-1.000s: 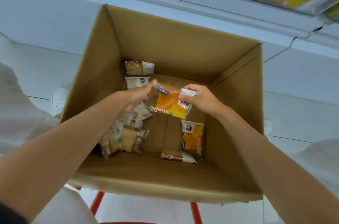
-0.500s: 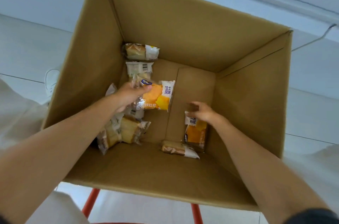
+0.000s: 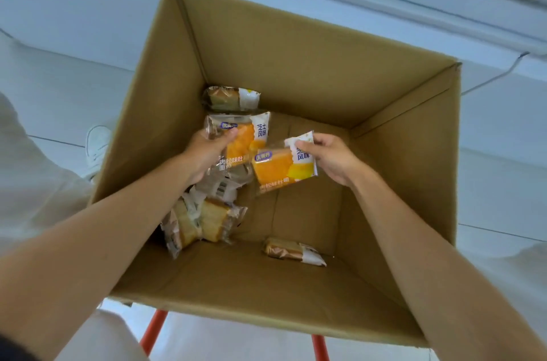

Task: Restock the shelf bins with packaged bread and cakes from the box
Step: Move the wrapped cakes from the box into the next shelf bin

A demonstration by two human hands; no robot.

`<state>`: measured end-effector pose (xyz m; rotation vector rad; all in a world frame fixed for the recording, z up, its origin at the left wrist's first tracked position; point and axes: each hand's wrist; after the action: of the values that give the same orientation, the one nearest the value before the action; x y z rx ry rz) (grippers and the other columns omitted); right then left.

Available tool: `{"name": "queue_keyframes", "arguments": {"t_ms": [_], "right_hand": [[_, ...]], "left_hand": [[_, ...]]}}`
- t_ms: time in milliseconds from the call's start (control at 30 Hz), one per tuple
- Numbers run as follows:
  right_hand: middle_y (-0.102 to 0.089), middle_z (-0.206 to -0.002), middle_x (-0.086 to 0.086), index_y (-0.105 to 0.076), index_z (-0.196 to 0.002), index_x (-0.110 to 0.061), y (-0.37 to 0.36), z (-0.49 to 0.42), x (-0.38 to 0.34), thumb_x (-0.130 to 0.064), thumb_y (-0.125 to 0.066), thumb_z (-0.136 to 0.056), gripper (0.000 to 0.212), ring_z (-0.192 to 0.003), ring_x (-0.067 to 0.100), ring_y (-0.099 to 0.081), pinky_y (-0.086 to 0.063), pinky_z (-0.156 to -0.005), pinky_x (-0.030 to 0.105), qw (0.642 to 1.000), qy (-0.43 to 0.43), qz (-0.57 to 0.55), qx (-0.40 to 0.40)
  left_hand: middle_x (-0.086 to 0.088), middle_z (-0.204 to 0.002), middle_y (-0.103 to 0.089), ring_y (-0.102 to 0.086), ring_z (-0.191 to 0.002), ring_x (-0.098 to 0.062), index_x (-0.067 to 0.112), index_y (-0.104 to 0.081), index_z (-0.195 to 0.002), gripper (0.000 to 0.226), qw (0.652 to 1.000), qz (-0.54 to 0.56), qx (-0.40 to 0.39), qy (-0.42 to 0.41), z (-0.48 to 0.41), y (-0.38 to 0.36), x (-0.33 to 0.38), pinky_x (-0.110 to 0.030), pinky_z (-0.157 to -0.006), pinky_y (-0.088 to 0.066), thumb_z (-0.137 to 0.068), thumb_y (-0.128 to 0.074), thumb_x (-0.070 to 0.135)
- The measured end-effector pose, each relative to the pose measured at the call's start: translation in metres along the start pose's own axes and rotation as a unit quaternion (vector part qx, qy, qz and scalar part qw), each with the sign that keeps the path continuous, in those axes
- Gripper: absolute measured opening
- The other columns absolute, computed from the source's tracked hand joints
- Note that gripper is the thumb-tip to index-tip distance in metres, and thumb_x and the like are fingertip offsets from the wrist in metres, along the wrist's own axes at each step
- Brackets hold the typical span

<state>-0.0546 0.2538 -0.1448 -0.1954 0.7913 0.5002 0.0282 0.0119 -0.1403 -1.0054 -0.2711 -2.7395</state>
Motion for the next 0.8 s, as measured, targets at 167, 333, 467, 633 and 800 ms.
{"name": "queue_keyframes", "arguments": {"t_ms": [167,333,467,633,800], "right_hand": [[-0.072,-0.092,0.011,-0.068,-0.096,-0.007,-0.021,0.022,-0.058,-0.019,-0.066,-0.092,0.013,-0.079,0.018,-0.069,-0.058,-0.071,0.037,0.987,0.115,-0.048,0.100],[-0.067,-0.088,-0.001,-0.063,-0.102,-0.011,-0.036,0.062,-0.101,-0.037,-0.064,-0.091,0.028,-0.075,0.010,-0.064,-0.053,-0.063,0.024,0.959,0.207,0.008,0.195],[-0.061,-0.116,-0.004,-0.039,-0.134,-0.020,-0.025,0.088,-0.132,-0.059,-0.065,-0.082,0.070,-0.096,0.011,-0.064,-0.054,-0.072,0.025,0.962,0.198,0.051,0.179],[-0.069,-0.103,-0.012,-0.057,-0.118,-0.020,0.001,0.131,-0.212,-0.045,-0.074,-0.081,0.048,-0.094,0.006,-0.068,-0.052,-0.073,0.020,0.883,0.362,0.029,0.298],[-0.071,-0.094,-0.008,-0.057,-0.113,-0.018,0.030,0.150,-0.288,-0.039,-0.075,-0.082,0.041,-0.080,0.003,-0.069,-0.057,-0.067,0.023,0.802,0.494,-0.012,0.335]], "left_hand": [[-0.004,-0.121,-0.070,-0.065,-0.114,-0.024,0.025,-0.062,-0.128,0.083,0.989,0.033,-0.147,0.000,0.038,-0.004,0.052,-0.048,-0.101,-0.046,-0.073,-0.038,0.084],[-0.014,-0.114,-0.071,-0.070,-0.103,-0.028,0.012,-0.059,-0.128,0.066,0.983,0.016,-0.161,-0.084,0.081,-0.022,0.100,-0.041,-0.090,-0.055,-0.079,-0.068,0.054],[-0.013,-0.113,-0.072,-0.068,-0.105,-0.029,0.012,-0.061,-0.125,0.054,0.976,0.009,-0.170,-0.137,0.098,-0.028,0.135,-0.043,-0.097,-0.051,-0.087,-0.061,0.051],[0.003,-0.095,-0.065,-0.065,-0.078,-0.007,0.018,-0.052,-0.113,0.044,0.926,-0.028,-0.008,-0.377,0.141,-0.057,0.214,-0.014,-0.062,-0.054,-0.086,-0.064,0.051],[0.003,-0.100,-0.070,-0.071,-0.083,-0.007,0.026,-0.054,-0.114,0.040,0.829,-0.035,0.021,-0.558,0.147,-0.071,0.300,-0.029,-0.068,-0.060,-0.086,-0.062,0.054]]}}
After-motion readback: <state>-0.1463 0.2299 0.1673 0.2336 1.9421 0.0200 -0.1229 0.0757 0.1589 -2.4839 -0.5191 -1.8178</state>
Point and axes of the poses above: each hand's wrist, its own z-axis away from the middle knuckle, its own y-axis out of the back of the hand, x = y × z
